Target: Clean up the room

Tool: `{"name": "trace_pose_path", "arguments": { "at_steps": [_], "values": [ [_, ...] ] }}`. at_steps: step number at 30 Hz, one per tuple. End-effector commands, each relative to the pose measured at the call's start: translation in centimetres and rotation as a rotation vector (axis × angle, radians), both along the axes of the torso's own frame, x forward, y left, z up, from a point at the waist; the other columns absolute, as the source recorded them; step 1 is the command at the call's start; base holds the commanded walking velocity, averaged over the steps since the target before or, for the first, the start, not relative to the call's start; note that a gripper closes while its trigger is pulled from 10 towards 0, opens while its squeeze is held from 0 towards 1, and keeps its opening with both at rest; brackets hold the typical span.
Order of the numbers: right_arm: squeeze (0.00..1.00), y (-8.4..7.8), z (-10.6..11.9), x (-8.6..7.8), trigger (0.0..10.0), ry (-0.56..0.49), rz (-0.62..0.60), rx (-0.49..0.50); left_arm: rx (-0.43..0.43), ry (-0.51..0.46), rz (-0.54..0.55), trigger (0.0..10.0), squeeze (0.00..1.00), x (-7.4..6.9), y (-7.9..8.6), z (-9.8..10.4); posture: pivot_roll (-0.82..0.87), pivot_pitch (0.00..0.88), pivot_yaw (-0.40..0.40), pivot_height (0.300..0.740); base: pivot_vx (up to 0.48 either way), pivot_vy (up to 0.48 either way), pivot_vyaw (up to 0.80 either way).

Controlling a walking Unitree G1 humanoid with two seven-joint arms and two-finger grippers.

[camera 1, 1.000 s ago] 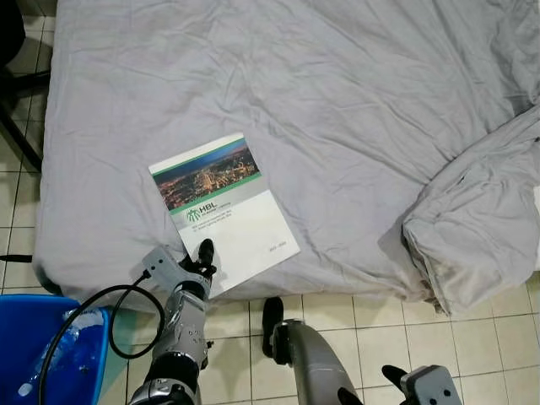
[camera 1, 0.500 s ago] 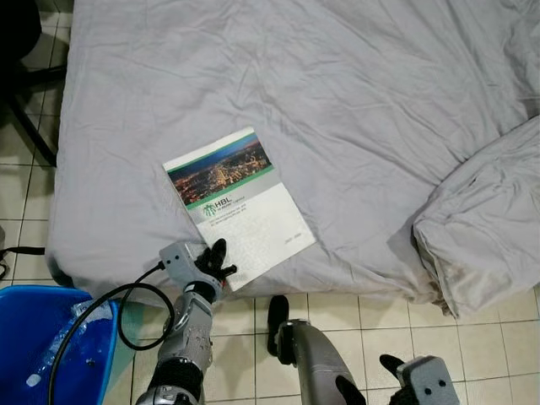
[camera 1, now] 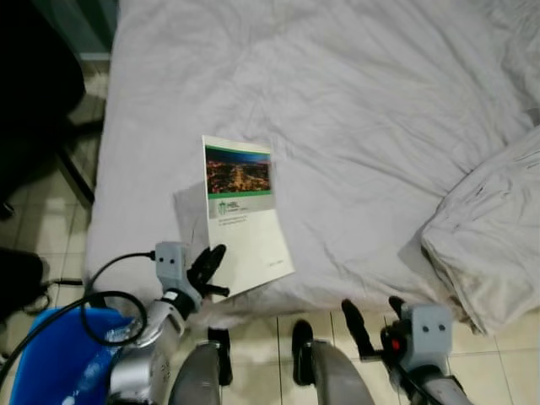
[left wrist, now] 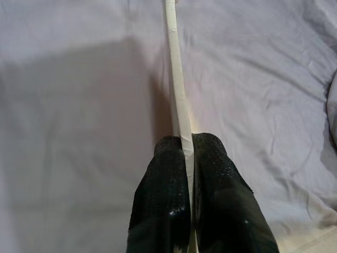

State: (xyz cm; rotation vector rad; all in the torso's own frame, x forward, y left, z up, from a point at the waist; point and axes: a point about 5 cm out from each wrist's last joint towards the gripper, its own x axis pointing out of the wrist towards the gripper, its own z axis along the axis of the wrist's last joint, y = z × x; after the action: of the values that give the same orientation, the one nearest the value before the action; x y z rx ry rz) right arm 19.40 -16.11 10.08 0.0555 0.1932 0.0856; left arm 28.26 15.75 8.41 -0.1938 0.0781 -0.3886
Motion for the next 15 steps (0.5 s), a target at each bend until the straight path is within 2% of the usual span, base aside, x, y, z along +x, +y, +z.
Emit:
{"name": "trace_pose_path", "arguments": {
  "at_steps": [1,3,4,6,7,11,13,15],
  "values": [
    [0.00,-0.8,-0.5,0.1,10.0,0.011,-0.051,-0.008,0.045,-0.033,-0.013,0.0,0.00,-0.4,0.1,0.9,0.00,0.113,-0.022,0.740,0.000,0.000,0.00],
    [0.00,-1.6,-0.1,1.4,10.0,-0.040,-0.098,-0.028,0.102,-0.068,0.010,0.0,0.00,-0.5,0.7,1.6,0.02,0.047,-0.017,0.740,0.000,0.000,0.00],
    [0.00,-3.0,0.6,2.5,10.0,-0.112,-0.170,-0.086,0.167,-0.115,0.055,0.0,0.00,-0.8,1.4,2.4,0.03,0.000,-0.017,0.740,0.000,0.000,0.00],
    [0.00,-3.4,0.7,2.8,10.0,-0.132,-0.193,-0.106,0.185,-0.131,0.071,0.1,0.00,-0.9,1.6,2.7,0.03,0.000,-0.017,0.740,0.000,0.000,0.00],
    [0.00,-4.3,0.7,3.1,10.0,-0.142,-0.245,-0.128,0.221,-0.144,0.101,10.0,0.00,-1.0,1.9,3.1,0.05,0.000,-0.026,0.740,0.000,0.000,0.00],
    [0.00,-5.2,0.3,3.6,10.0,-0.141,-0.289,-0.151,0.270,-0.166,0.142,10.0,0.00,-1.0,2.0,3.7,0.06,0.000,-0.035,0.740,0.000,0.000,0.00],
    [0.00,-5.5,0.0,4.2,10.0,-0.149,-0.285,-0.165,0.316,-0.217,0.185,10.0,0.00,-1.0,1.7,4.6,0.07,0.000,-0.044,0.740,0.000,0.000,0.00],
    [0.00,-5.5,-0.1,4.5,10.0,-0.155,-0.274,-0.169,0.311,-0.235,0.207,10.0,0.00,-1.1,1.5,5.0,0.06,0.000,-0.046,0.740,0.000,0.000,0.00]
  ]
}}
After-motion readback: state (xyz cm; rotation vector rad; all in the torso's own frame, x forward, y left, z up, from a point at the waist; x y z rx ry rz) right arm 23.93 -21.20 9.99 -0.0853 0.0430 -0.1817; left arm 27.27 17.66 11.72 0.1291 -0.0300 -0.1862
